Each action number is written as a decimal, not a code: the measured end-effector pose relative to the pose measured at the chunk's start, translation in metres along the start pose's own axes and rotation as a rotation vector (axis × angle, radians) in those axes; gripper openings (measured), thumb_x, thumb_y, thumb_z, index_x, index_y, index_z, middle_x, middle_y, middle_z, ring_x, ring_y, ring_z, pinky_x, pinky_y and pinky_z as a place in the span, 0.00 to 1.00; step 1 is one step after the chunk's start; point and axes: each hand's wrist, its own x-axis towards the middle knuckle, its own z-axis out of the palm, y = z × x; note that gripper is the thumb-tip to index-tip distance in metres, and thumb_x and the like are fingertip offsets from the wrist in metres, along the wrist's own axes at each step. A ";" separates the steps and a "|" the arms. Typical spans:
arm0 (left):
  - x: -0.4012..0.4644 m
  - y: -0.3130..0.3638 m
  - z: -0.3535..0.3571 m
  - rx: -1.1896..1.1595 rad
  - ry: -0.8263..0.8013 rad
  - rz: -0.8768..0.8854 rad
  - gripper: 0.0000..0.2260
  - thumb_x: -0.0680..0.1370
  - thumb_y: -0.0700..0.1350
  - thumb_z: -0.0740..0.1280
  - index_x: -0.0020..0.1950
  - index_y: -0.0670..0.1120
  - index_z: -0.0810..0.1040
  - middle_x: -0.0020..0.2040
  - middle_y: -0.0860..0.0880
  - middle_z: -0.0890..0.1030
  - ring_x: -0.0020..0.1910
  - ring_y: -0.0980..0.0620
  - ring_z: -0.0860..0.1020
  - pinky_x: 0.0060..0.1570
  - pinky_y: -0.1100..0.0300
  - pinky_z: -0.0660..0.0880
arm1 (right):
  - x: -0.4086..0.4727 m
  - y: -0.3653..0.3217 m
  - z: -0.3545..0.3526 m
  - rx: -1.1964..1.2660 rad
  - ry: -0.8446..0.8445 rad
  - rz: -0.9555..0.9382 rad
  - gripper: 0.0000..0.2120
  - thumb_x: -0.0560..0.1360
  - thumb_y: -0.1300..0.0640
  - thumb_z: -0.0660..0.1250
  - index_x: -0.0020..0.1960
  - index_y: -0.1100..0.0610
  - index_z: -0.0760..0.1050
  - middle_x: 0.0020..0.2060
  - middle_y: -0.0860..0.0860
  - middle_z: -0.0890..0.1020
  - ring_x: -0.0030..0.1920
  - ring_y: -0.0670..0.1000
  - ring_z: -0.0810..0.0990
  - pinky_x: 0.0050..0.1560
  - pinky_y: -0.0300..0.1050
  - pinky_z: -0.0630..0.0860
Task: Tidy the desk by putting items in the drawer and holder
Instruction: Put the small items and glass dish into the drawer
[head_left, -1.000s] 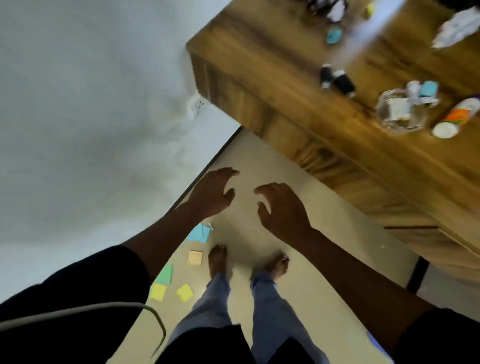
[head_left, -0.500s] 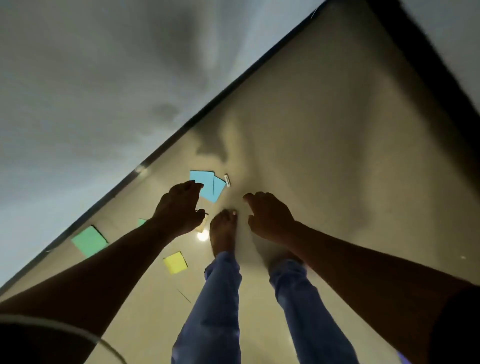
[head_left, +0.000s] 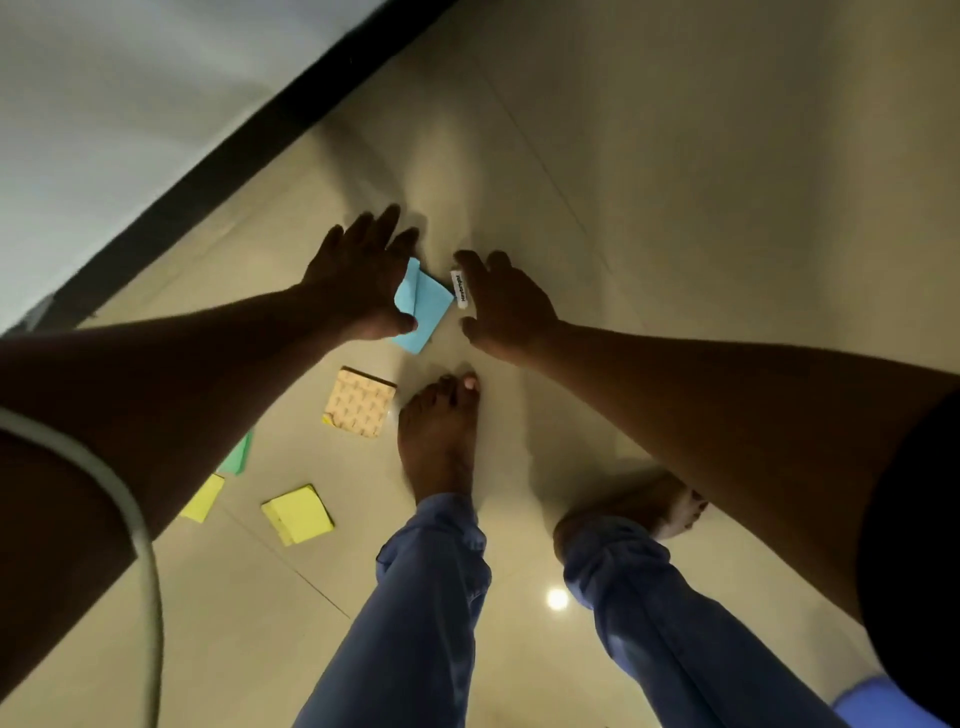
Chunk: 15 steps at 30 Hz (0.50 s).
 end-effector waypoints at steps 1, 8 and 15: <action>0.006 0.000 0.002 0.008 0.011 0.018 0.51 0.70 0.61 0.77 0.82 0.49 0.50 0.83 0.42 0.48 0.81 0.37 0.53 0.77 0.38 0.59 | 0.004 -0.001 0.004 -0.011 0.005 -0.011 0.36 0.76 0.54 0.72 0.78 0.53 0.58 0.66 0.59 0.69 0.60 0.61 0.77 0.54 0.53 0.78; 0.015 -0.001 0.021 0.032 0.040 0.040 0.51 0.72 0.62 0.75 0.83 0.48 0.48 0.84 0.42 0.44 0.82 0.37 0.48 0.78 0.38 0.56 | 0.017 -0.002 0.034 -0.075 0.086 -0.041 0.37 0.77 0.55 0.72 0.80 0.53 0.57 0.71 0.62 0.68 0.61 0.60 0.79 0.57 0.51 0.80; 0.015 0.003 -0.002 -0.046 -0.014 0.017 0.47 0.72 0.60 0.76 0.82 0.47 0.53 0.83 0.42 0.51 0.81 0.38 0.55 0.77 0.41 0.59 | 0.019 0.000 0.006 0.125 0.063 0.021 0.31 0.77 0.59 0.69 0.77 0.54 0.61 0.63 0.58 0.73 0.60 0.60 0.78 0.57 0.51 0.75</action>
